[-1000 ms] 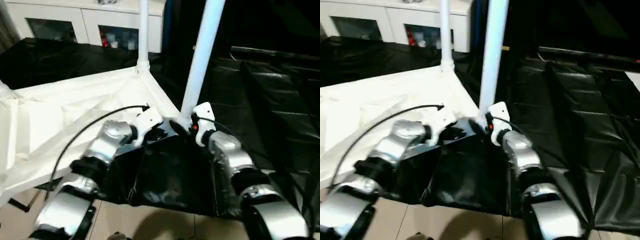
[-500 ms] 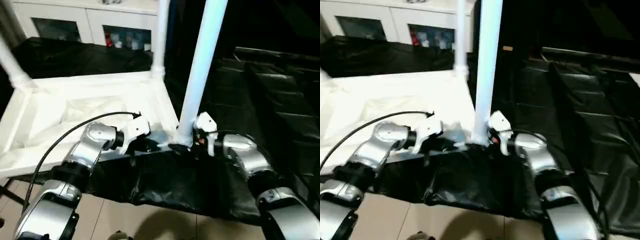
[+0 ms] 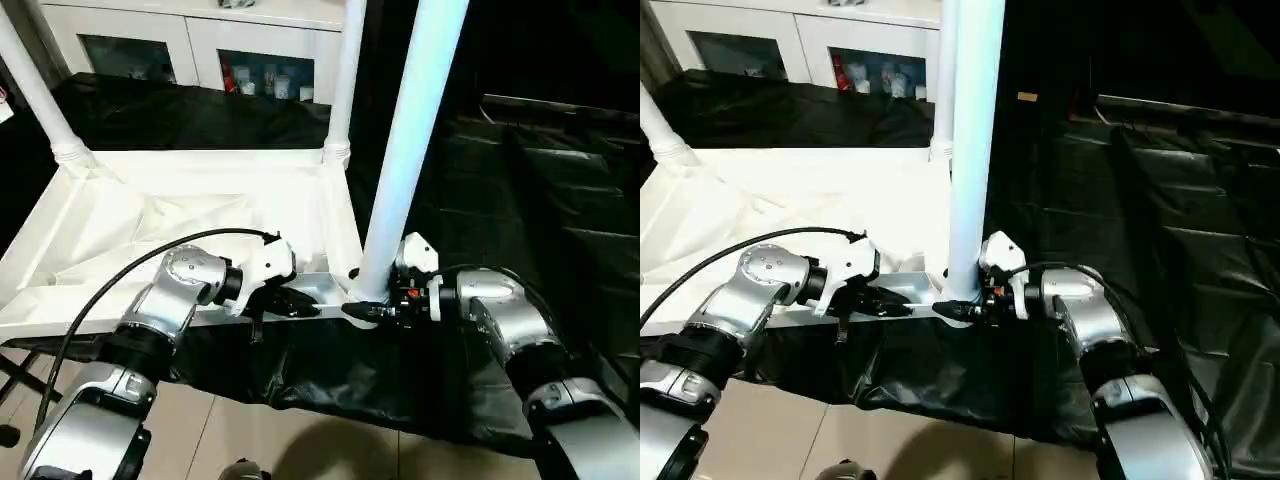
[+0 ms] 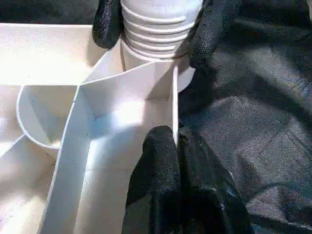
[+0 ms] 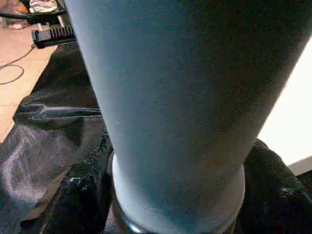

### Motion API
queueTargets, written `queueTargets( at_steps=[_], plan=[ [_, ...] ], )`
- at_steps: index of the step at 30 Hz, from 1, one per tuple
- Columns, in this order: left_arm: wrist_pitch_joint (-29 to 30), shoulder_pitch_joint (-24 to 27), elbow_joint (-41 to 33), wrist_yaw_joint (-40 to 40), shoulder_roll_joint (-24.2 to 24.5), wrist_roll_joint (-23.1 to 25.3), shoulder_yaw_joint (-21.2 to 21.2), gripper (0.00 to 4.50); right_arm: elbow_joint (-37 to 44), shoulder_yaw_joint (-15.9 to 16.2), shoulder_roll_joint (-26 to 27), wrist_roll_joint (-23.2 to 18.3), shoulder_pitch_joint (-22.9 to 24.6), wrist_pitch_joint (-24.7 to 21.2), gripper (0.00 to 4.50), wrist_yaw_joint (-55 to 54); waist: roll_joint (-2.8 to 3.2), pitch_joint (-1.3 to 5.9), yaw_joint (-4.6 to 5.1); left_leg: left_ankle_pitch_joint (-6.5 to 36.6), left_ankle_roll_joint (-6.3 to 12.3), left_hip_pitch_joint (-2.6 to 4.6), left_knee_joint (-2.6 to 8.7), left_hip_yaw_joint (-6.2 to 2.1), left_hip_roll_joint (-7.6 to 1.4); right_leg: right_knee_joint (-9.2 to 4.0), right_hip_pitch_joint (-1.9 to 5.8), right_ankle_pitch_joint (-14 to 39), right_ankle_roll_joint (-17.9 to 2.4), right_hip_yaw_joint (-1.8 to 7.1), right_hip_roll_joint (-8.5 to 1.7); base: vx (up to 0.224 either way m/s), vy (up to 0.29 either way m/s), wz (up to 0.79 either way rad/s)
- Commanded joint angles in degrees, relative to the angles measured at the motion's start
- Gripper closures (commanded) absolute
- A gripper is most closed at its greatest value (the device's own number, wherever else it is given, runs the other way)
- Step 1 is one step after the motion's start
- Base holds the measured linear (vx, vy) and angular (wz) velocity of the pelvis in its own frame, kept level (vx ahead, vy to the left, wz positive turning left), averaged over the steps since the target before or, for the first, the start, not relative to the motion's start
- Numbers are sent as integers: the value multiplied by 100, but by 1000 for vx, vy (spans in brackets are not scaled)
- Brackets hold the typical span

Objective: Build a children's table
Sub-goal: Rotate leg to tighten

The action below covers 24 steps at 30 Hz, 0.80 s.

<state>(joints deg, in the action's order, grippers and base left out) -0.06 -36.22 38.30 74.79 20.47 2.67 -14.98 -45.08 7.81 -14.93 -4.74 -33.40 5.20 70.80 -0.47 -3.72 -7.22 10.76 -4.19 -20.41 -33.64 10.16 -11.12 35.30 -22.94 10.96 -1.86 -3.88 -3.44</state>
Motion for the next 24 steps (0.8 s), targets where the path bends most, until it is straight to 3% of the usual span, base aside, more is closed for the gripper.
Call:
queueTargets(
  at_steps=[1,3,4,5,6,8,11,12,15,16,17,20,24],
  plan=[
    [-13,-150,63,-627,-268,9,76,450,141,129,340,-33,106,-142,168,-340,55,415,10,953,311,40,377,-66,-274,-375,316,611,-1489,296,-519,0,0,0],
    [67,-215,146,-914,-344,71,106,450,71,83,438,51,83,-198,170,-751,32,401,32,1043,235,43,395,-72,-264,-398,315,878,-1407,295,-516,0,0,0],
    [138,-308,253,-1228,-456,123,145,450,-90,14,567,175,13,-195,170,-1341,47,381,56,1214,134,68,409,-74,-253,-453,282,1352,-1272,307,-529,0,0,0],
    [158,-348,293,-1357,-514,140,160,450,-168,-21,623,236,-19,-166,170,-1624,-35,377,72,1264,116,78,416,-70,-245,-481,287,1533,-1213,304,-533,0,0,0],
    [184,-402,350,-1510,-590,167,172,450,-282,-87,701,277,-74,-178,170,-1974,-19,377,74,1253,90,73,413,-84,-234,-480,296,1671,-1164,309,-547,0,0,0],
    [309,-538,496,-1912,-778,259,178,450,-510,-288,930,234,-204,-295,171,-2661,-47,374,95,1200,60,64,426,-91,-234,-515,278,1947,-1012,317,-558,0,0,0],
    [637,-857,885,-2940,-1268,384,263,450,-905,-488,1376,328,-460,-417,171,-4027,-22,397,114,1028,40,71,420,-92,-234,-478,266,1627,-1039,318,-541,0,0,0],
    [639,-861,890,-2951,-1274,385,264,450,-910,-485,1380,336,-464,-417,171,-4046,-21,400,129,965,18,72,416,-80,-231,-462,254,1490,-1070,324,-529,0,0,0],
    [591,-966,1089,-3299,-1479,448,257,450,-1140,-321,1562,681,-627,-387,171,-4793,-7,423,119,804,118,22,396,-84,-211,-425,314,1034,-1140,323,-544,0,0,0],
    [531,-960,1101,-3268,-1528,446,239,450,-1201,-338,1643,701,-696,-280,137,-4907,-22,447,133,618,190,23,379,-72,-194,-383,319,622,-1206,317,-512,0,0,0],
    [527,-958,1100,-3258,-1532,443,237,450,-1205,-343,1651,697,-702,-266,137,-4909,-23,456,125,557,236,13,370,-69,-188,-372,334,489,-1228,318,-524,0,0,0],
    [417,-859,963,-2941,-1482,392,191,450,-1197,-473,1649,570,-793,-138,97,-4702,-15,441,126,589,362,15,370,-59,-202,-378,329,408,-1292,313,-524,0,0,0],
    [294,-823,941,-2776,-1416,358,189,450,-1246,-472,1557,563,-826,-49,83,-4643,6,425,151,818,308,30,388,-65,-216,-415,325,705,-1282,311,-529,0,0,0]
  ],
)
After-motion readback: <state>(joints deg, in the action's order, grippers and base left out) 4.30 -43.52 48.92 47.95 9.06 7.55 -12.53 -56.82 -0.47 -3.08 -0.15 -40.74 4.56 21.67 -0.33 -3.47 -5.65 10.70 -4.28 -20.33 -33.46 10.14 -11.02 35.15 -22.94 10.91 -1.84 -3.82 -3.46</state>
